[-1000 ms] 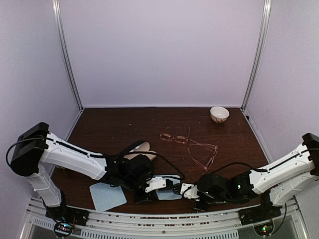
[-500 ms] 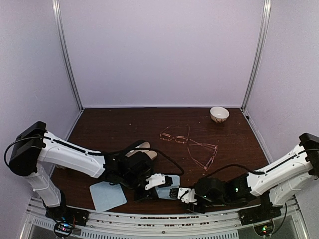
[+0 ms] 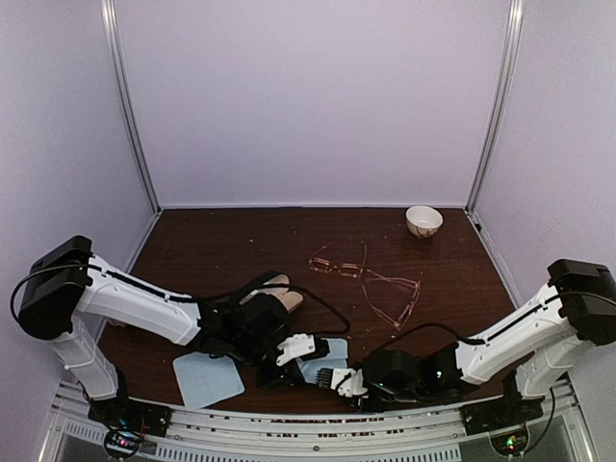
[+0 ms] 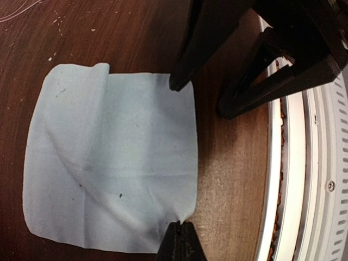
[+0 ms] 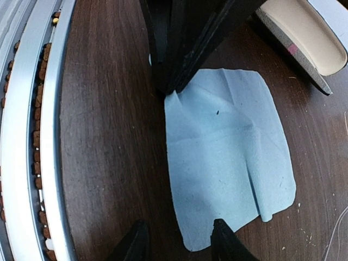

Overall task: Organize the sunglasses
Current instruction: Pick up the glasses cleaning cloth from the center of the board.

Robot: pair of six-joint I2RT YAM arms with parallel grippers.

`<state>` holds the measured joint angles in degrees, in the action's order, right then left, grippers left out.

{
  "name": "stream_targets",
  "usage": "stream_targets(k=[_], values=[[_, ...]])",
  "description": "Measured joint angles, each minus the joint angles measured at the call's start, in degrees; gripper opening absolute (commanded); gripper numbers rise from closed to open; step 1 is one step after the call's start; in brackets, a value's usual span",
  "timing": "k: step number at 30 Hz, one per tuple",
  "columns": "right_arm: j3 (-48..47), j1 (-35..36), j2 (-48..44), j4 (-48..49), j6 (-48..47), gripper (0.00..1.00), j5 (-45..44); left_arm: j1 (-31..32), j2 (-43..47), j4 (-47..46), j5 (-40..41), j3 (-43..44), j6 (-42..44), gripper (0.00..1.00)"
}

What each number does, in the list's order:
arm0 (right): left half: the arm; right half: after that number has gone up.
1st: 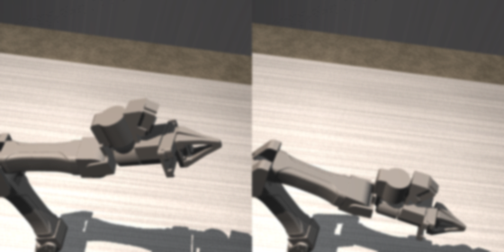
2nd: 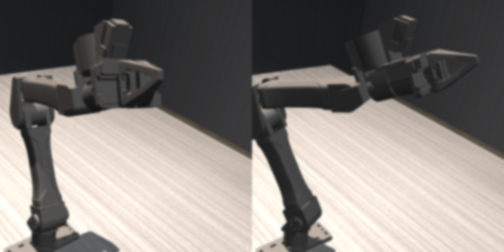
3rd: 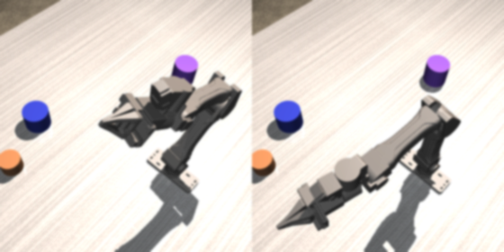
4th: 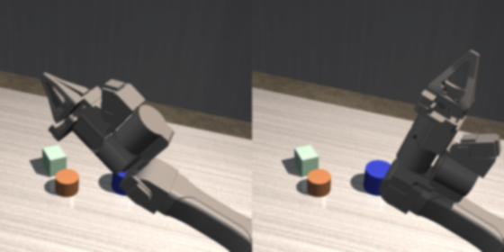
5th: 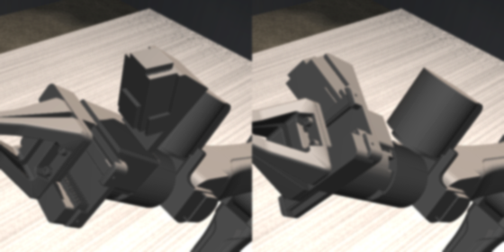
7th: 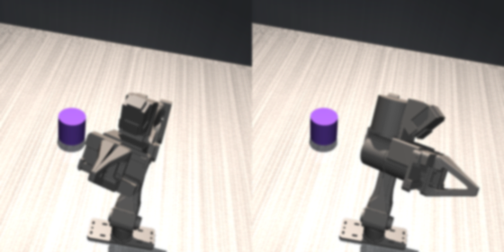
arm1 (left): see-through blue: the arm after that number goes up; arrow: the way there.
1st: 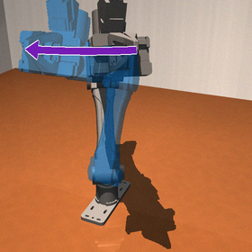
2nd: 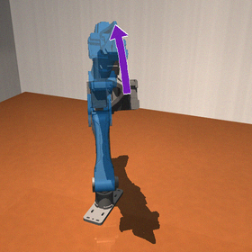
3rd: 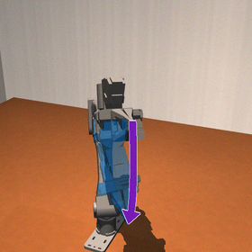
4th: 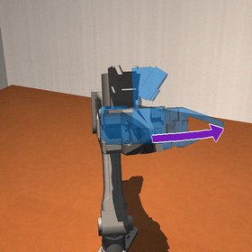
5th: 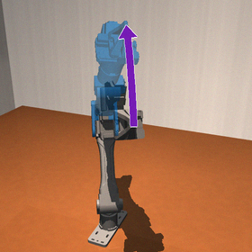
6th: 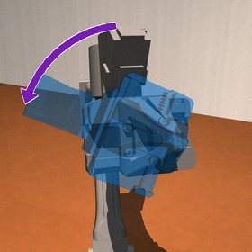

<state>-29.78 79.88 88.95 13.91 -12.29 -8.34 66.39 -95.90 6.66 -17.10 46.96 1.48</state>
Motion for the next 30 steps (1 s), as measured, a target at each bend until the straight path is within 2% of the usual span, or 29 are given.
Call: stream_targets(k=[20,30], values=[[-2.97,-2.97,4.22,2.03,0.57,0.3,-0.04,-3.69,0.04,-5.86,-5.25,-3.98,-1.14,0.0],[-3.34,-3.52,6.14,4.37,2.14,0.14,-0.68,-4.33,0.9,-7.34,-6.32,-4.96,-1.62,0.0]])
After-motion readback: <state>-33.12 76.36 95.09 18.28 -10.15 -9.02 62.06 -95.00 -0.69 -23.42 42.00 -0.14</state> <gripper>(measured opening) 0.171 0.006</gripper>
